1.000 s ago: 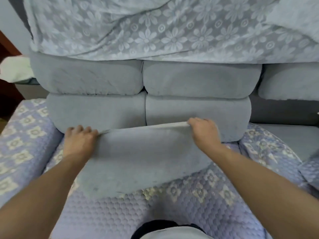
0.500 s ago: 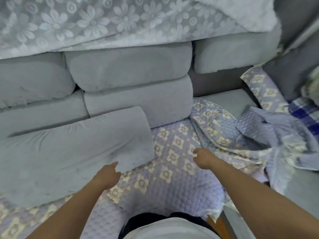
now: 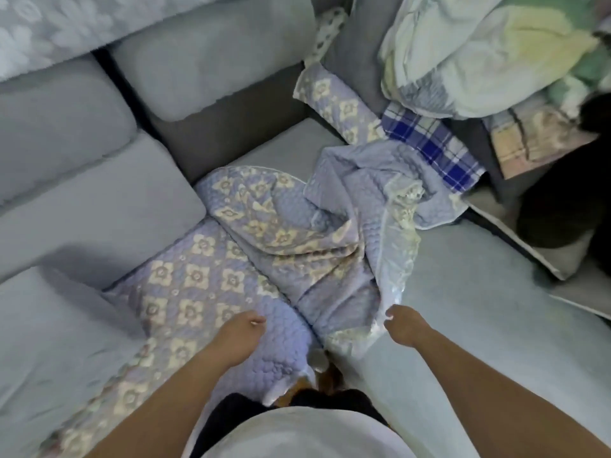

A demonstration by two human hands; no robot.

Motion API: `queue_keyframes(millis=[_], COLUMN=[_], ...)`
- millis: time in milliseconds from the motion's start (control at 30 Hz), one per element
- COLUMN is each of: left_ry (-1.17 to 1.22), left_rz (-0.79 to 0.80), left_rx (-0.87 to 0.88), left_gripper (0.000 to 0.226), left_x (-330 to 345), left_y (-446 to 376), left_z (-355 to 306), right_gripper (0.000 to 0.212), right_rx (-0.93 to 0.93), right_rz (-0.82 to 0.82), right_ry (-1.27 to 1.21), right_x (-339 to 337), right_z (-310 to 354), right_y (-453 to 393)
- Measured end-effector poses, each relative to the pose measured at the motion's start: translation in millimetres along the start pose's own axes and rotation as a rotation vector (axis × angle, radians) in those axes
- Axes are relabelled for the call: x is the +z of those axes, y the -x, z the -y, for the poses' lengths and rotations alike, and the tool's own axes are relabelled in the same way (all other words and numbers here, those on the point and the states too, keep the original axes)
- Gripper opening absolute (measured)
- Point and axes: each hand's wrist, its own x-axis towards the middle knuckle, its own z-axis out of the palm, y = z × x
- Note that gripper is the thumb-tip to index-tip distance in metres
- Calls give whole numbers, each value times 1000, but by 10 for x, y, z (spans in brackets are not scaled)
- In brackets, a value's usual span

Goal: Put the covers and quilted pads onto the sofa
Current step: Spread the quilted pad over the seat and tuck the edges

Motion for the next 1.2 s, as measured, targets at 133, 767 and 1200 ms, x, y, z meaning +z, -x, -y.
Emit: queue_keyframes(millis=[133,767,1200], left_ry=[-158,-428,-480], left_rz=[145,245,371], left_rx=[-63,-29,70], left_gripper=[21,32,39], left_x=[738,1279,1336], left_y=[-127,-1972,-2021], left_z=[-488,-793,-759], right_gripper=[38,17,40], right_rx=[188,251,996], right_rz=[120,-329,178], right_ry=[-42,-901,-551], right_x=[-39,-187,2080], right_z=[-896,-180,-2412], right_y=[-216,-2814,440])
